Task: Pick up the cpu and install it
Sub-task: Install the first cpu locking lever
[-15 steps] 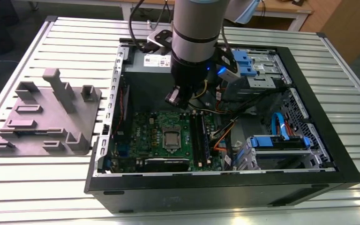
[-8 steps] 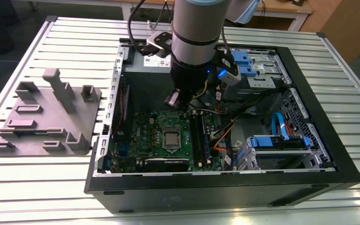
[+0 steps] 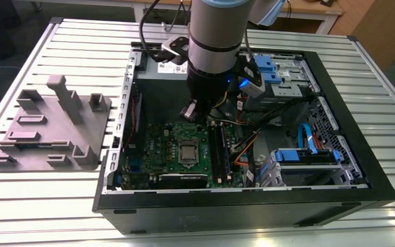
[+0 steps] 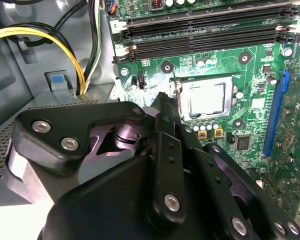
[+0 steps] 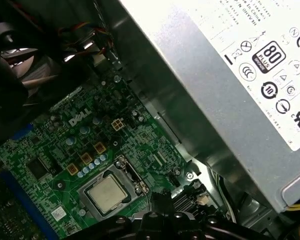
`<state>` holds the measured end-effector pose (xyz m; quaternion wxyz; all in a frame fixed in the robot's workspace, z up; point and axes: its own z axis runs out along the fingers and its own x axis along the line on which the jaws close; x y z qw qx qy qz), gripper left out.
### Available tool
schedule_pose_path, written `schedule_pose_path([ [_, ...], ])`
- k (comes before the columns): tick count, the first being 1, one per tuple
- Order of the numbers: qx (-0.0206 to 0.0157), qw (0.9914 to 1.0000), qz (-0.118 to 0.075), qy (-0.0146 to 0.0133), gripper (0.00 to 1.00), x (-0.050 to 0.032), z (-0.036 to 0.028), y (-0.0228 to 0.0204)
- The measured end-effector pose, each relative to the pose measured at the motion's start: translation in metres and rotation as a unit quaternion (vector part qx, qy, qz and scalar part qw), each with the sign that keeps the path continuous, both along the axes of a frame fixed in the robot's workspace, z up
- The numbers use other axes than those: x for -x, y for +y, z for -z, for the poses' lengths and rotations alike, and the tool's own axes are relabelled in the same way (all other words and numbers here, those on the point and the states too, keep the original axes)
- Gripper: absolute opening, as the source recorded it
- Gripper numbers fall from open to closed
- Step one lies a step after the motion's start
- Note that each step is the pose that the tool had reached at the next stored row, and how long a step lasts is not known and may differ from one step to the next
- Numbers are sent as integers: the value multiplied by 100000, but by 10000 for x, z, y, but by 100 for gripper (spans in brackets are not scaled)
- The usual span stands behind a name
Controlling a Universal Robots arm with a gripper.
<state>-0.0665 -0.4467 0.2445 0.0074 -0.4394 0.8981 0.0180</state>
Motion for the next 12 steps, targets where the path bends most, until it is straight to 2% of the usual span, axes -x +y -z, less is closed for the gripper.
schedule_pose_path([
  [2,12,100000,134,3,10,0,1,0],
  [7,173,99961,2785,3,10,0,16,0],
  [12,184,99954,3033,2,10,0,17,0],
])
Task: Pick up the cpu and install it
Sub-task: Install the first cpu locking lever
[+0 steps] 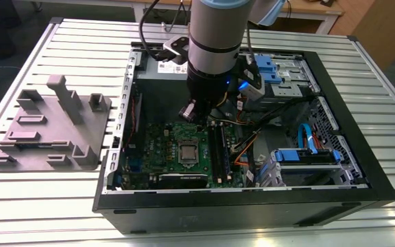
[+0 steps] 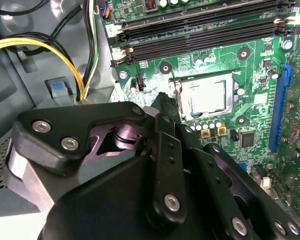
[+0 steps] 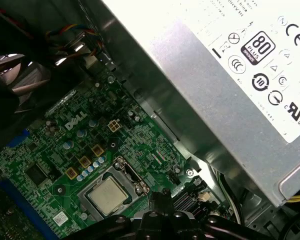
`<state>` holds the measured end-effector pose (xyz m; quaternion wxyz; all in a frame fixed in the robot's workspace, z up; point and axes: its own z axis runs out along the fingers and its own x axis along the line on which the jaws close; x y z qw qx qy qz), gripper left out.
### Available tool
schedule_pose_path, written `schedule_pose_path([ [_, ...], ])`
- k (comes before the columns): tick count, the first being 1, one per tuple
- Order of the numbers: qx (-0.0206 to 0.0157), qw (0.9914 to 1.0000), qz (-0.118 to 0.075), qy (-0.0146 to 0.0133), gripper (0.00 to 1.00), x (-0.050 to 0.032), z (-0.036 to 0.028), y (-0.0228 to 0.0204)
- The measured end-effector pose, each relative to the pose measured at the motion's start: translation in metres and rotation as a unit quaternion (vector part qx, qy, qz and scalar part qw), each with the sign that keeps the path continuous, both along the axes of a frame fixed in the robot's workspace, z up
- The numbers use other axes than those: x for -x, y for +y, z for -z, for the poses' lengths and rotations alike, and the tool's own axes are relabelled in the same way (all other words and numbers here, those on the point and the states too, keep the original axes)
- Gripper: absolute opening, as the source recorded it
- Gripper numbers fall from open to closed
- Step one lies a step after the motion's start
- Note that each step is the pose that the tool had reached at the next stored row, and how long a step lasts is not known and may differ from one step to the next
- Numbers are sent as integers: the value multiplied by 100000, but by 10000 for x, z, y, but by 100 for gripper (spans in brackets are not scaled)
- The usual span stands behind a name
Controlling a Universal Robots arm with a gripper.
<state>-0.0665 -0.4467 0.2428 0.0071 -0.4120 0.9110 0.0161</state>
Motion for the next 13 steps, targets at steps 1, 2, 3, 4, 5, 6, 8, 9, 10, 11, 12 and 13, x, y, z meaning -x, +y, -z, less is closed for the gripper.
schedule_pose_path([
  [1,6,100000,215,-1,10,2,1,0],
  [2,8,99998,701,-4,10,1,3,0],
  [3,25,99992,1275,-6,10,1,5,0],
  [4,56,99983,1834,-6,10,1,8,0],
  [5,106,99971,2396,-4,10,1,10,0],
  [6,154,99957,2944,-2,10,1,12,0],
  [8,258,99916,4087,-3,10,1,18,0],
  [9,304,99895,4581,-2,10,1,21,0],
  [10,344,99872,5040,-2,10,2,23,0],
  [11,379,99850,5470,-2,10,1,24,0],
  [12,408,99829,5834,-2,10,1,26,0],
  [13,441,99809,6155,-2,10,2,27,-1],
])
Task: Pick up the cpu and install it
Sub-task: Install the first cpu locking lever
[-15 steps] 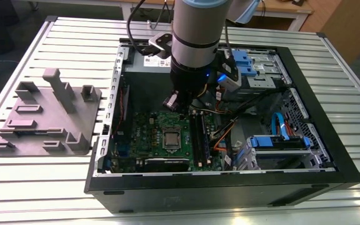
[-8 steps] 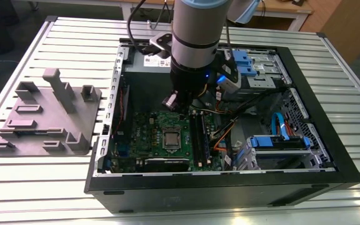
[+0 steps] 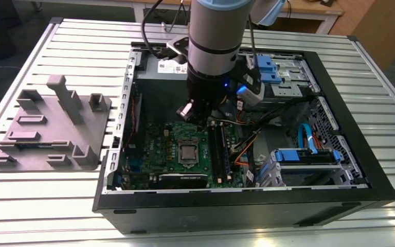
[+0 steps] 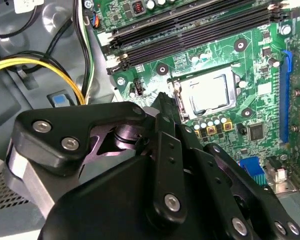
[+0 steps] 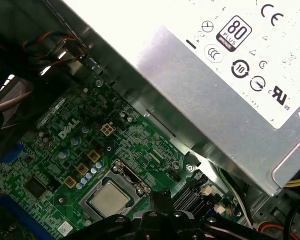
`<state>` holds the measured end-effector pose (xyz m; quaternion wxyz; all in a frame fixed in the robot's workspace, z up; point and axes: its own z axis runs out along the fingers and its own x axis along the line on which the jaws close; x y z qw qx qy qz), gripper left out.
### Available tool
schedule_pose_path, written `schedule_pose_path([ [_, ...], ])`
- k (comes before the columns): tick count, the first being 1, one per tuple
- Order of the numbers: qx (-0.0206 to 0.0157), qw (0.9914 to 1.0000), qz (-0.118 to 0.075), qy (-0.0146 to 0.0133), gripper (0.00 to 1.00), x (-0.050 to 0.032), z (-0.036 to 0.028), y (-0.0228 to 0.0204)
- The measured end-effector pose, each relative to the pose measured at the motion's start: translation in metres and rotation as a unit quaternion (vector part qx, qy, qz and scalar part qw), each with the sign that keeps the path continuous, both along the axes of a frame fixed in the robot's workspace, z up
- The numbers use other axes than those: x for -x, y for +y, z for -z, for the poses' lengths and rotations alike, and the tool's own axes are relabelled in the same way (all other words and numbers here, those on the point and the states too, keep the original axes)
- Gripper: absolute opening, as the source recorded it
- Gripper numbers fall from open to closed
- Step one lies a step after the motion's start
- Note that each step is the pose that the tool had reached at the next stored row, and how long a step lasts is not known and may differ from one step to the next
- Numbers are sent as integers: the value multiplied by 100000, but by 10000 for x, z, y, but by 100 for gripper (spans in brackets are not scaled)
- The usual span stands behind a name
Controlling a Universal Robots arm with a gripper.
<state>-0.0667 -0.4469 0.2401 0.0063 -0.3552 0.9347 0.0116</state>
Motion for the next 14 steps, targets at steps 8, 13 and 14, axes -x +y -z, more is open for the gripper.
schedule_pose_path([
  [8,570,99988,1437,-7,10,0,5,-35],
  [13,765,99980,1836,-4,10,0,6,-52],
  [14,762,99980,1841,-6,10,0,6,-52],
])
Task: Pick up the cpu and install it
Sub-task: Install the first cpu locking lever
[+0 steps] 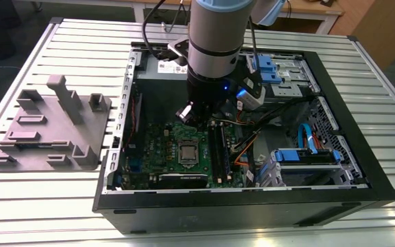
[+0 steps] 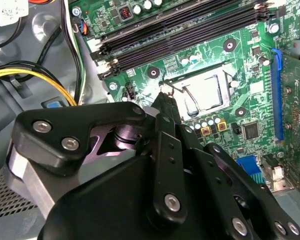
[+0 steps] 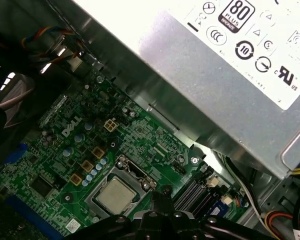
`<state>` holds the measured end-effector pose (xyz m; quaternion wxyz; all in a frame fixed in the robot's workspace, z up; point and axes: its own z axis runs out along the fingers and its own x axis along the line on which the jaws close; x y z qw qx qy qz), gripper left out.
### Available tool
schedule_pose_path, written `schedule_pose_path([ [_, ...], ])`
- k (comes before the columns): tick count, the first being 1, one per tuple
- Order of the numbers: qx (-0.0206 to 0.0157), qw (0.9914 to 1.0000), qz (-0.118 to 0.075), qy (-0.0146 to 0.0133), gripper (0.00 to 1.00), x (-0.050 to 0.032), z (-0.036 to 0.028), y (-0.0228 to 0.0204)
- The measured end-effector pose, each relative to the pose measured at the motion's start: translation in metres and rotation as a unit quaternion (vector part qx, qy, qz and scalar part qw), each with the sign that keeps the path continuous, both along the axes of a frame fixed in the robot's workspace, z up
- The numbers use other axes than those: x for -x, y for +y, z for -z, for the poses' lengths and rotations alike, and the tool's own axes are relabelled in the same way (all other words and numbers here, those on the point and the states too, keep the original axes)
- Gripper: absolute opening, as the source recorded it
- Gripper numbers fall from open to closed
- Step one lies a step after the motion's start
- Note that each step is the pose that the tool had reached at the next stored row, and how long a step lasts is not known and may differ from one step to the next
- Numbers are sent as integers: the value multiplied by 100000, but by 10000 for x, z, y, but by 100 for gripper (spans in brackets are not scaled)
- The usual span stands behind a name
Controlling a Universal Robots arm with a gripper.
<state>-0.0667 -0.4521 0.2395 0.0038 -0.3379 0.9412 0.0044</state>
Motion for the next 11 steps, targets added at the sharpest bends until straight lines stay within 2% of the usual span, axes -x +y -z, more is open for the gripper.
schedule_pose_path([
  [3,11,100000,51,3,10,0,0,-10],
  [11,9,99994,1130,3,10,0,10,-116],
])
